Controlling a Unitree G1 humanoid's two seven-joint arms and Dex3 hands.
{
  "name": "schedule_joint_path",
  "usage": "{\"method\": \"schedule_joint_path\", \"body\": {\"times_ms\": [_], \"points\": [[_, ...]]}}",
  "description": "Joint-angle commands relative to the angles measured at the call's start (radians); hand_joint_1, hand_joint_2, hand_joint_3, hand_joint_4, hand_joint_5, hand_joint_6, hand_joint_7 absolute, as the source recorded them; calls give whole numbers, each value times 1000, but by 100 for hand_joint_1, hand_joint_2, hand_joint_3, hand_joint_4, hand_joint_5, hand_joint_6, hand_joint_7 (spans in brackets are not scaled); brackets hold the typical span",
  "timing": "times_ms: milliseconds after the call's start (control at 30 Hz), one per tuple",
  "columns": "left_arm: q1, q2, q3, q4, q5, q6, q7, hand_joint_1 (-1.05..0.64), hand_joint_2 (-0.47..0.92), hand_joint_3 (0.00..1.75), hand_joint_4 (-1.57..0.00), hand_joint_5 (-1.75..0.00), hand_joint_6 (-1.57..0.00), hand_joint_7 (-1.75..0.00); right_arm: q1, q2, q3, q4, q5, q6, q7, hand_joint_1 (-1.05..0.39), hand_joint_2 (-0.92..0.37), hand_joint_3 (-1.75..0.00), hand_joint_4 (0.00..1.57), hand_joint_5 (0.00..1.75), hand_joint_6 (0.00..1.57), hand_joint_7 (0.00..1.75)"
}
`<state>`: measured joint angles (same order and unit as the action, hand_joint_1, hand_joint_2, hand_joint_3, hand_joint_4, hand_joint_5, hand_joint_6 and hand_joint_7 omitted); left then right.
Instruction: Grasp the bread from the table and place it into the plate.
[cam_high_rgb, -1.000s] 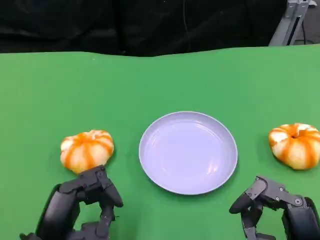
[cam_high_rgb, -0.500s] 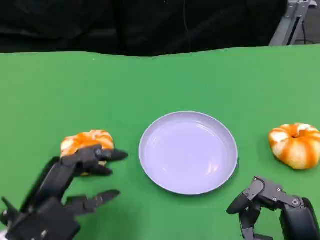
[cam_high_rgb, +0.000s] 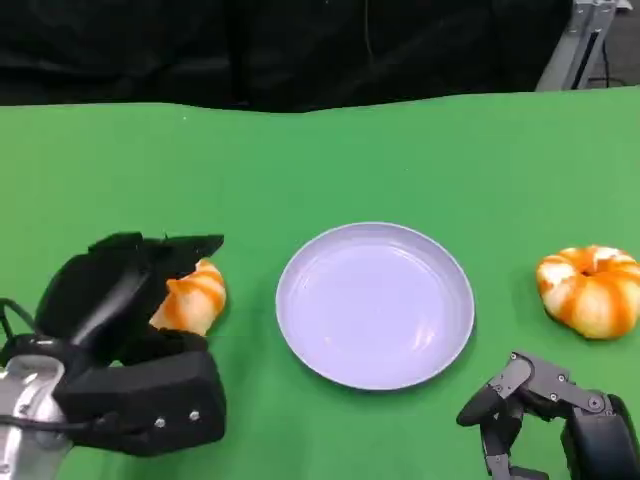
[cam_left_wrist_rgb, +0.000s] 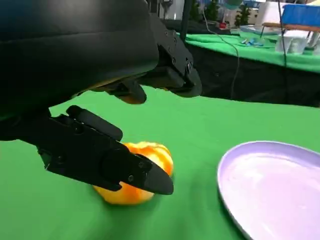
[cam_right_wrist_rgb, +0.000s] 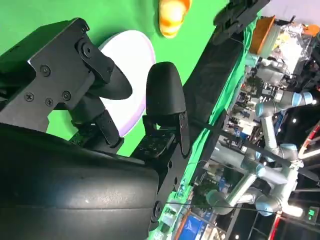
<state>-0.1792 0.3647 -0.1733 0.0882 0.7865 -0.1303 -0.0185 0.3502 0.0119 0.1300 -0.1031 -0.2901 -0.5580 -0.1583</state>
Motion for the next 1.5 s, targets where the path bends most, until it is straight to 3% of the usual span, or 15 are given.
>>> {"method": "schedule_joint_path", "body": {"times_ms": [33, 333, 733, 800, 900, 933, 967, 1000, 1033, 1067, 1100, 1133, 1200, 1300, 1500], "points": [[-62, 20, -76, 60, 110, 103, -11, -58, 92, 2, -10, -28, -28, 0, 2, -1, -2, -2, 4, 0, -5, 8, -35, -135, 88, 174, 80, 137], [-178, -14, -189, 235, 155, 213, -16, -60, 92, 5, -5, -26, -22, 0, 10, -2, 2, -10, 17, 1, 3, 9, -35, -138, 87, 173, 80, 137], [-369, -95, -262, 638, 81, 202, 70, -54, 91, 1, -13, -26, -26, -1, 19, -1, 4, -17, 15, 6, 6, 8, -34, -140, 87, 173, 80, 136], [-392, -107, -256, 708, 40, 171, 86, -33, 92, 3, -31, -23, -37, -3, 21, 2, 7, -17, 16, 3, 6, 8, -34, -139, 87, 173, 80, 136], [-411, -109, -267, 753, 16, 150, 108, -28, 92, 4, -38, -21, -42, -3, 22, 2, 8, -17, 16, 3, 6, 8, -34, -139, 86, 174, 80, 136], [-402, -102, -264, 778, 9, 72, 217, -27, 92, 4, -39, -20, -42, -3, 23, 1, 8, -20, 15, 4, 6, 8, -35, -139, 86, 174, 80, 136], [-392, -95, -260, 794, 5, -2, 319, -14, 86, 5, -72, -79, -74, -51, 25, 2, 8, -24, 15, 8, 7, 7, -35, -138, 87, 174, 79, 136], [-380, -87, -256, 802, 1, -67, 410, -12, 88, 10, -84, -135, -74, -123, 27, 1, 7, -26, 16, 10, 8, 6, -36, -137, 86, 174, 79, 136], [-375, -82, -255, 812, 0, -110, 470, -11, 89, 13, -87, -155, -72, -148, 28, 1, 7, -27, 16, 11, 9, 6, -36, -136, 86, 173, 79, 136], [-372, -79, -256, 812, 3, -133, 523, -11, 89, 14, -88, -164, -72, -161, 28, 1, 7, -28, 16, 12, 9, 6, -36, -136, 86, 173, 79, 136], [-371, -78, -256, 809, 4, -150, 567, -9, 82, 30, -87, -169, -71, -168, 27, 1, 7, -28, 15, 12, 10, 6, -36, -136, 86, 173, 79, 135], [-372, -77, -257, 811, 5, -163, 598, -9, 62, 73, -87, -172, -70, -172, 27, 1, 7, -29, 15, 13, 10, 6, -36, -135, 86, 173, 79, 135], [-373, -71, -256, 800, 3, -194, 652, -10, 45, 106, -86, -174, -69, -174, 25, 1, 5, -27, 13, 12, 9, 5, -36, -135, 86, 174, 79, 135], [-378, -67, -260, 806, 2, -223, 694, -9, 37, 120, -87, -175, -69, -174, 23, 2, 4, -25, 11, 12, 8, 4, -35, -135, 88, 174, 80, 135], [-386, -59, -273, 737, 44, -197, 756, -8, 30, 125, -89, -175, -72, -173, 20, 5, 6, -24, 9, 16, 7, 6, -35, -136, 88, 174, 81, 135]]}}
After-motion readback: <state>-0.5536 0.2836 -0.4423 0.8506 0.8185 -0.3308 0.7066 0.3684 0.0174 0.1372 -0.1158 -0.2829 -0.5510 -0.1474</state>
